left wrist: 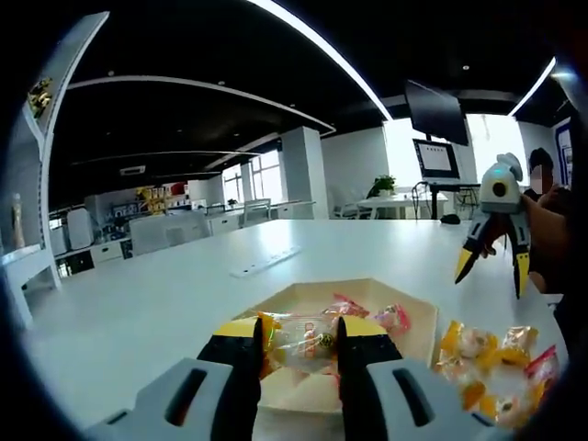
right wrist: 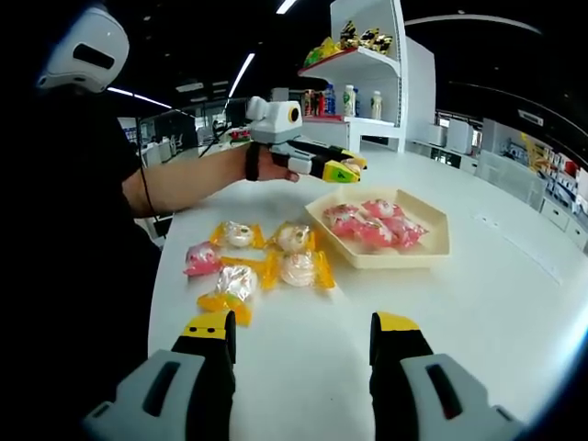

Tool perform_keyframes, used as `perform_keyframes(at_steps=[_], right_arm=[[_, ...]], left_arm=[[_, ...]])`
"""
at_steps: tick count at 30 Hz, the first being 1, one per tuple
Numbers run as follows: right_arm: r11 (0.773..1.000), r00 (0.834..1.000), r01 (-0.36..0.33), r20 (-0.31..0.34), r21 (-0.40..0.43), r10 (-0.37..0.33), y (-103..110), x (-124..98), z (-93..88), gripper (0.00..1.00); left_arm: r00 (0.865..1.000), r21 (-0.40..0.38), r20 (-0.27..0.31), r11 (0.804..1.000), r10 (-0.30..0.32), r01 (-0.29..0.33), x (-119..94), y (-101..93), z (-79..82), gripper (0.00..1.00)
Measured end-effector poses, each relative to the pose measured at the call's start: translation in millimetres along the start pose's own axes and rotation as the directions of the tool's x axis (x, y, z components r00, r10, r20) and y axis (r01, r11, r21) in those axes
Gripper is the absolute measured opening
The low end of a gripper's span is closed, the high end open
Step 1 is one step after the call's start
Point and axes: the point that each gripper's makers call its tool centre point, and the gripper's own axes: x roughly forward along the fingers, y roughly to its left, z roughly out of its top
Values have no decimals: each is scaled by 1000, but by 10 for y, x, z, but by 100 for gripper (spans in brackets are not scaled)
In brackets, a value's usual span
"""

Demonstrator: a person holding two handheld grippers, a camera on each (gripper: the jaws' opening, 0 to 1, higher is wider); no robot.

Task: Pick up the marshmallows scattered on the table and place them into the bowl on the table

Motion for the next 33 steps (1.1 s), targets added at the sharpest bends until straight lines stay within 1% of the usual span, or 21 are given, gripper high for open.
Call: perform_keyframes(at_steps=[22, 23, 24, 25, 26, 27, 28, 30, 32, 33], right_arm=[[1000, 1000, -3, -5, 4, 3, 8, 12, -30, 57], [1000, 1000, -2, -4, 5, 2, 6, 11, -29, 57], [1000, 1000, -2, -4, 5, 2, 5, 10, -30, 57], [1000, 1000, -2, -4, 6, 2, 6, 10, -31, 57], [1000, 1000, -3, -4, 6, 3, 8, 11, -35, 57], [1000, 1000, -4, -6, 7, 4, 9, 13, -40, 57], [1000, 1000, -4, -7, 7, 4, 11, 14, -43, 57], [1000, 1000, -4, -6, 7, 4, 12, 16, -41, 57], [1000, 1000, -4, -4, 7, 4, 12, 15, -35, 57], [1000, 1000, -4, -4, 8, 4, 12, 14, -35, 57]], left_arm=[[1000, -2, -19, 1000, 0, 0, 37, -12, -31, 32], [999, -28, 22, 999, -24, 25, 48, -62, 37, 42], [999, -56, 23, 997, -49, 50, 43, -114, 47, 58], [998, -66, 34, 996, -50, 52, 60, -124, 78, 81], [998, -28, 54, 999, -38, 40, 77, -118, 124, 92], [998, 12, 53, 1000, -29, 29, 45, -105, 134, 82], [999, -1, 44, 1000, -29, 29, 46, -121, 120, 78], [999, -16, 39, 1000, -24, 25, 52, -99, 118, 84], [999, -24, 43, 999, -24, 25, 42, -96, 124, 83], [999, -26, 33, 999, -25, 26, 37, -101, 108, 82]])
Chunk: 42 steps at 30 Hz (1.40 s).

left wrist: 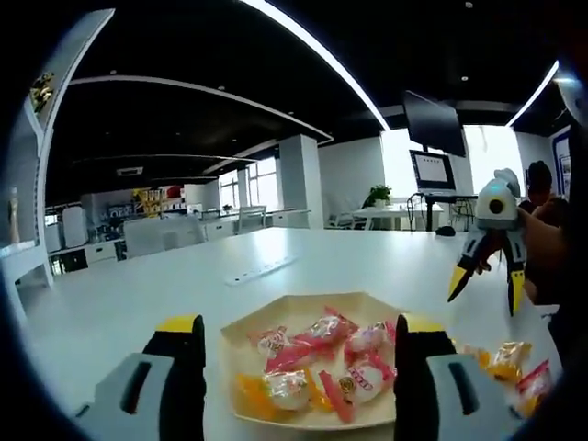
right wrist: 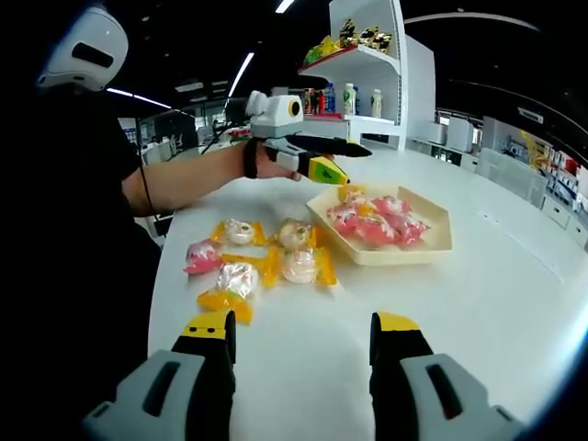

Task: Pick up the marshmallows scattered on the table and place them into the bowl on the table

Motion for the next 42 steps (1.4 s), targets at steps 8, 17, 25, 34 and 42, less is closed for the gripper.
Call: perform_keyframes(at_steps=[8, 17, 25, 34, 42], right_arm=[[1000, 1000, -1, -3, 0, 1, 6, 4, -10, 57], [1000, 1000, 1, -5, -1, -2, -4, -3, -1, 57], [1000, 1000, 1, -5, 0, -1, 2, 0, 0, 57], [1000, 1000, 1, -6, -1, -1, 6, -1, -5, 57], [1000, 1000, 1, -7, -2, -1, 2, -8, 2, 57]], left_arm=[[1000, 6, -24, 1000, -4, 4, -23, -28, -59, 82], [999, 9, -39, 1000, 14, -14, -62, 16, -50, 83], [998, 17, -56, 1000, -7, 8, -92, -43, -17, 83], [999, 30, -53, 1000, 2, 0, -136, -31, 25, 84], [998, 55, -56, 998, -23, 26, -191, -95, 65, 84]])
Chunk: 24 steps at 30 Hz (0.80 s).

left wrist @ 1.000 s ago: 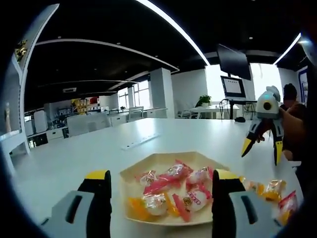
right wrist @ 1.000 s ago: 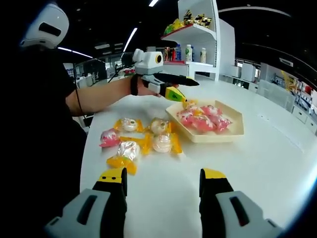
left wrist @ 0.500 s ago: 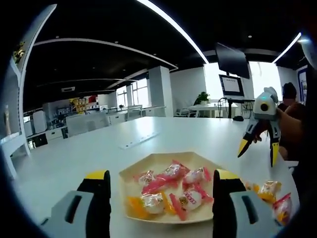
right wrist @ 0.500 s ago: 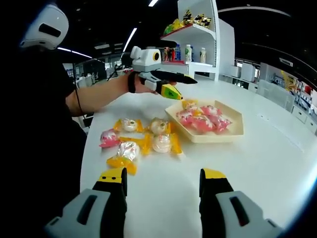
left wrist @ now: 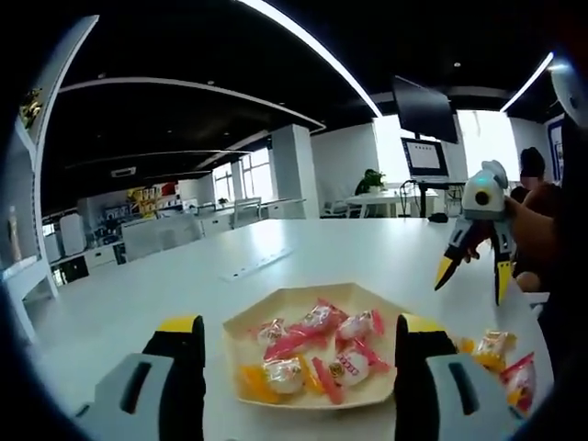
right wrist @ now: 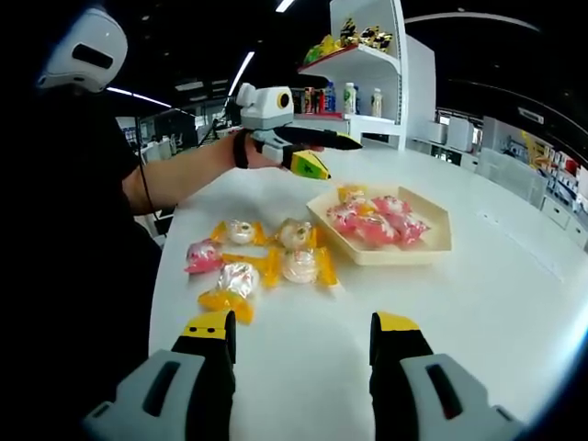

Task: Pick up the marshmallows scattered on the table and place them into the bowl on the table

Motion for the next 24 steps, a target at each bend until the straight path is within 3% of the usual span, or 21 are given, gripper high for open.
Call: perform_keyframes(at_steps=[10, 24], right_arm=[[1000, 1000, -3, 0, -3, 3, 15, 2, 12, 57], [1000, 1000, -9, -4, -4, 9, 41, 13, 7, 57]], left_arm=[[1000, 5, -13, 1000, -27, 27, -68, -44, 7, 84], [991, 72, -93, 992, -92, 99, -193, -224, -112, 82]])
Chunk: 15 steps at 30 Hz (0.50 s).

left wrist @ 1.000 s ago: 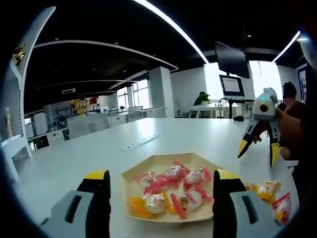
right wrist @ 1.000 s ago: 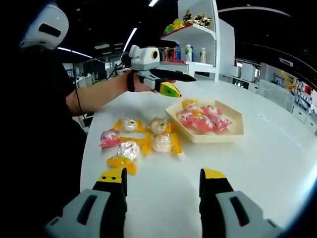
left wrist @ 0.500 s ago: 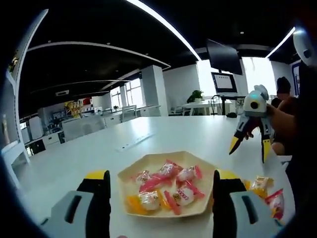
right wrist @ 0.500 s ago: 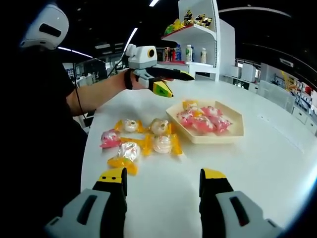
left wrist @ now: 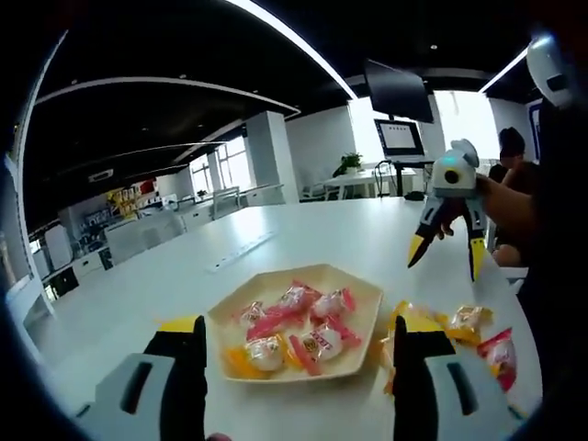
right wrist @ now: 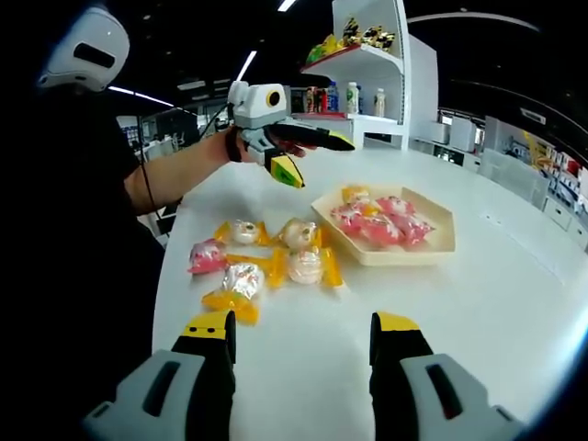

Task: Pick up the marshmallows scattered on the table and place them into the bowl on the table

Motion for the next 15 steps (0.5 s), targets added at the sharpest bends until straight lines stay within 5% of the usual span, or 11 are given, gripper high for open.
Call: perform_keyframes(at_steps=[15], right_arm=[[1000, 1000, 5, 4, -1, -5, 0, 2, 9, 57]], left_arm=[[987, -1, -88, 991, -132, 132, -110, -304, -175, 80]])
